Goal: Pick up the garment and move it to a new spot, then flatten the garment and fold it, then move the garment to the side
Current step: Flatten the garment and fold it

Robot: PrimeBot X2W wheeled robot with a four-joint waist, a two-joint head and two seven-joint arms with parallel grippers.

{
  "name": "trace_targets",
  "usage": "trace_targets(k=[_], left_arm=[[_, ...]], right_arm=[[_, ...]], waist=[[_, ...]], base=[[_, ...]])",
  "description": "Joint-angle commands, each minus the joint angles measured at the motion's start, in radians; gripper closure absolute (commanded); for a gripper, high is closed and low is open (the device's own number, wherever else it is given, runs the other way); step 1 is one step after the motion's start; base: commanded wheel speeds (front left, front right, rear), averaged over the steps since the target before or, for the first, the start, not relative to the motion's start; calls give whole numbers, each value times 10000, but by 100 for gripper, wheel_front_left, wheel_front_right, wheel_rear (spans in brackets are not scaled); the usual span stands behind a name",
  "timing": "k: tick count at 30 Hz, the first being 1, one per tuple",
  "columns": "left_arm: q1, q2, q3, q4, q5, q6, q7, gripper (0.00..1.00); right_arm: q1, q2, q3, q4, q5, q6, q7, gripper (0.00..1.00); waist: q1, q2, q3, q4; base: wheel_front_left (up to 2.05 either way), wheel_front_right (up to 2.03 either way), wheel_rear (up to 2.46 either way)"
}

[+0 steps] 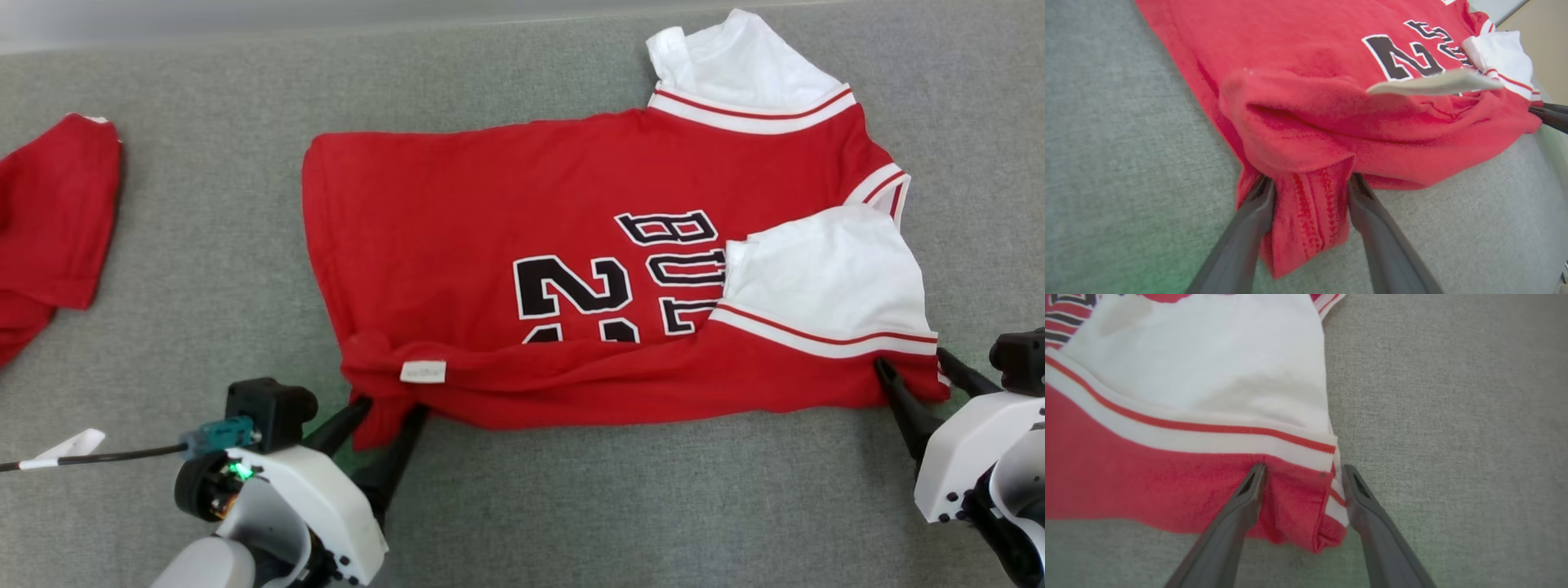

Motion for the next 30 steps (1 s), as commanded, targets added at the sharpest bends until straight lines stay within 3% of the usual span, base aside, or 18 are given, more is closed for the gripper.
trace_targets(k=[1,2,11,17,22,28,29,30], left_arm=[[51,-81,-198,295,-1,-55,137,93],[44,-57,-196,279,-71,-126,131,100],[810,255,516,-847,-1829,-686,432,100],[1815,693,677,-1457,-3122,-1230,875,100],[2689,915,484,-1351,-3177,-1450,598,100],[3450,878,63,-736,-3017,-1641,150,100],[3545,876,21,-647,-3019,-1644,99,88],[3577,874,12,-563,-2989,-1648,11,37]], right_arm=[[147,175,357,286,140,86,254,57],[171,122,438,324,237,86,295,100],[403,-710,-153,373,943,33,449,100],[1225,-1351,-792,-326,1692,31,1248,100],[2819,-1720,-1417,-1460,2552,30,2191,100],[4524,-1399,-1856,-2449,3046,30,2725,100],[4692,-1378,-1846,-2556,3066,30,2776,100],[4806,-1367,-1867,-2645,3066,30,2793,91]], waist=[[1,0,-53,20],[1,0,-113,32],[1,0,-922,238],[1,0,-1426,389],[1,0,-1619,479],[1,0,-1703,510],[1,0,-1699,508],[1,0,-1697,512]], base=[[0,0,0],[0,0,0],[0,0,0],[0,0,0],[0,0,0],[0,0,0],[0,0,0],[0,0,0]])
